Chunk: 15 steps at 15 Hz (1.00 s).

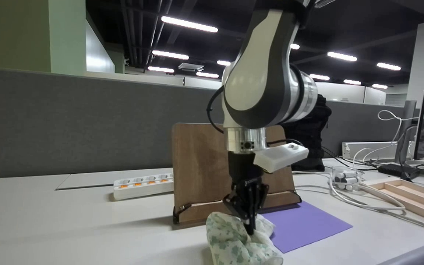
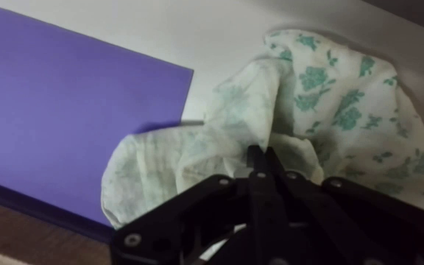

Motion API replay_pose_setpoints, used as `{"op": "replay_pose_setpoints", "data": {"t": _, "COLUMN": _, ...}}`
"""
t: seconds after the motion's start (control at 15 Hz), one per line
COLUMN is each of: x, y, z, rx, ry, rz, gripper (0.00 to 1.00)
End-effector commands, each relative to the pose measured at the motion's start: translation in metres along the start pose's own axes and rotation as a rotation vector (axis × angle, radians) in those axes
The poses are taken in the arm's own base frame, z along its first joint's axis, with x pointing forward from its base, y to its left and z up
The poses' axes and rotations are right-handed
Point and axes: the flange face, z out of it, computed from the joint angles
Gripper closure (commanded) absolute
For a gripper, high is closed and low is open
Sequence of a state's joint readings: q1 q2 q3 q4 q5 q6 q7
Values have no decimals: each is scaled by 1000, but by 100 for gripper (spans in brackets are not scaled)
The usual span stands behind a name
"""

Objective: Hang the cloth on the wooden object

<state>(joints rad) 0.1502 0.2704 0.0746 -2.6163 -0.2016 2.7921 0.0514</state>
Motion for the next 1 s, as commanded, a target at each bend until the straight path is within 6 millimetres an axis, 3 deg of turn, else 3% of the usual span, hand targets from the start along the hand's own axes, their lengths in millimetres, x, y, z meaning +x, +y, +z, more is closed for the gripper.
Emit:
{"op": "replay_pose_setpoints", "data": {"t": 0.0, "x": 38, "y": -23, "z": -39, "rx": -32, "ry": 65, "rz": -63, "gripper": 100}}
{"op": "replay_pose_setpoints", "data": {"t": 0.33, "x": 82, "y": -74, "z": -104, "rx": -30, "ry": 157, "rz": -150, "gripper": 100}}
{"op": "replay_pose_setpoints", "data": {"t": 0.6, "x": 96, "y": -111, "z": -144, "rx": -5, "ry": 205, "rz": -179, "gripper": 100}}
{"op": "replay_pose_setpoints", "data": {"t": 0.67, "x": 97, "y": -118, "z": -149, "rx": 20, "ry": 195, "rz": -185, "gripper": 100}}
{"op": "replay_pose_setpoints", "data": {"t": 0.73, "x": 93, "y": -111, "z": -135, "rx": 1, "ry": 201, "rz": -185, "gripper": 99}}
{"op": "replay_pose_setpoints", "data": {"t": 0.93, "x": 96, "y": -120, "z": -145, "rx": 17, "ry": 203, "rz": -189, "gripper": 99}}
